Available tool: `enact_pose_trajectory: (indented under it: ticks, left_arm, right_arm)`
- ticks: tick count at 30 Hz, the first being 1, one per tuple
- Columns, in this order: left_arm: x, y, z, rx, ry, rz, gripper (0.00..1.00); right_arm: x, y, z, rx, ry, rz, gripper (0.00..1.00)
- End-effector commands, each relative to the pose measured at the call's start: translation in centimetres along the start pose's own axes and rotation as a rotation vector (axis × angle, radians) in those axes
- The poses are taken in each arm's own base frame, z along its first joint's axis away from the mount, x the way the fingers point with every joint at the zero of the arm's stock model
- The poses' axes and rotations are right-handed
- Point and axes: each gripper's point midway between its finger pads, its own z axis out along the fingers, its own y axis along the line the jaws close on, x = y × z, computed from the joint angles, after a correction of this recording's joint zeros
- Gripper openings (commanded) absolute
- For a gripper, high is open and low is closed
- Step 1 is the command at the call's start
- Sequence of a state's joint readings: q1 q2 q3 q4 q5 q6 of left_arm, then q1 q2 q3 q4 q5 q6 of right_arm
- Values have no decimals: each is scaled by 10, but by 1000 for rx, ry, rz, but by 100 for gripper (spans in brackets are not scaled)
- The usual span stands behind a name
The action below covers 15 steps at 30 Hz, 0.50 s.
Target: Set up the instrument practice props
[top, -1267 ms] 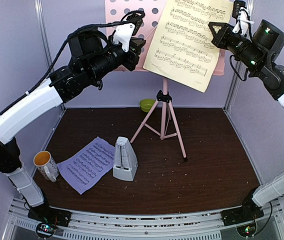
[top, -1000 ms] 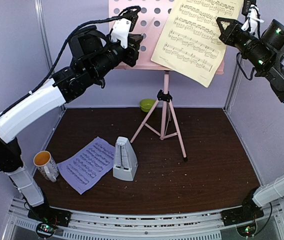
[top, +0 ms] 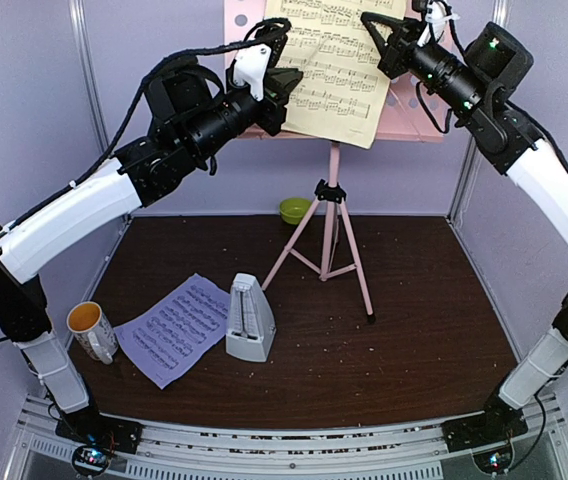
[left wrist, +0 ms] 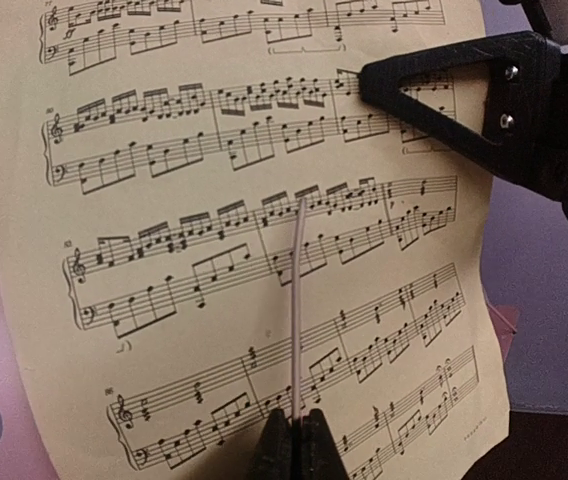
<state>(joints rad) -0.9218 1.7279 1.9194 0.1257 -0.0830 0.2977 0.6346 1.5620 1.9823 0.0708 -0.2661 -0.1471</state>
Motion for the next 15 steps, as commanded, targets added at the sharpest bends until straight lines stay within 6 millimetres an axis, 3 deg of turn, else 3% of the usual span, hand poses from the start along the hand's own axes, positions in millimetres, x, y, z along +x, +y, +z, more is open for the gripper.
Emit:
enact_pose_trajectory:
  ticks: [1, 4, 15]
  left_arm:
    - [-37, 1, -5, 21, -132, 14, 0]
    - [-35, 1, -5, 18, -127, 18, 0]
    - [-29, -2, -1, 22, -120, 28, 0]
  right_arm:
    - [-37, 18, 5, -120, -133, -91, 0]
    - [-39, 23, 13, -164, -155, -107, 0]
    - [-21, 40, 26, -285, -165, -103, 0]
